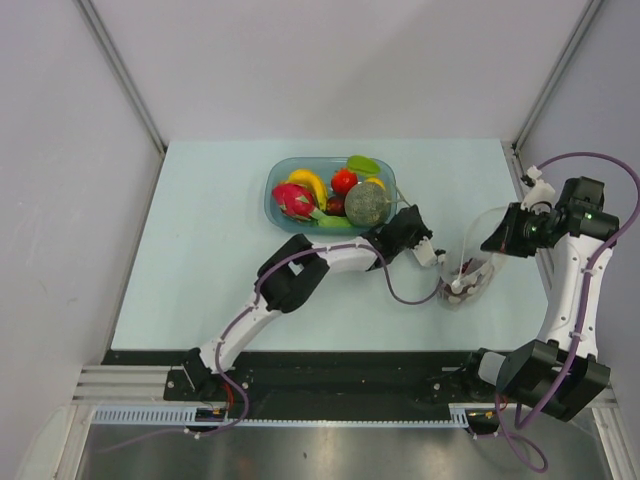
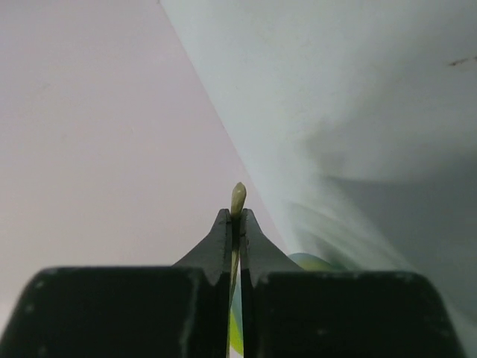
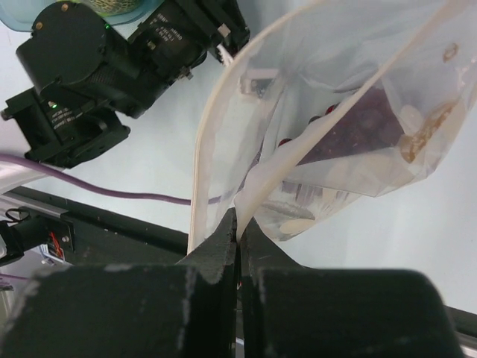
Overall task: Place the food in the zip-top bag and seal the zipper
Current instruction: Pick up the fake fruit from the bin.
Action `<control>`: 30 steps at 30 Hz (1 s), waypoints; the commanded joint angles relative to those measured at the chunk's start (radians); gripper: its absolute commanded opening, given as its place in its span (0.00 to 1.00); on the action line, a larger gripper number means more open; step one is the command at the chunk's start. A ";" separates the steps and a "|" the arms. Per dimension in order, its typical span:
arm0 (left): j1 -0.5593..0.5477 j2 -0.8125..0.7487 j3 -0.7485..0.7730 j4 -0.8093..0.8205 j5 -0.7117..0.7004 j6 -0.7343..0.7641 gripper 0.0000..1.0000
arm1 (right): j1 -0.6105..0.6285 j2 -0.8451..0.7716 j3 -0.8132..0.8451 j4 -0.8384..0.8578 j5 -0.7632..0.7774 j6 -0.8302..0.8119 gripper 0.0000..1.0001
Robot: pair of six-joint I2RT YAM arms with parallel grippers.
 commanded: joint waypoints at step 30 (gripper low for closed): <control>0.210 -0.785 -0.243 -0.103 0.092 -0.896 0.00 | 0.523 -0.028 -0.054 0.432 -0.241 0.390 0.00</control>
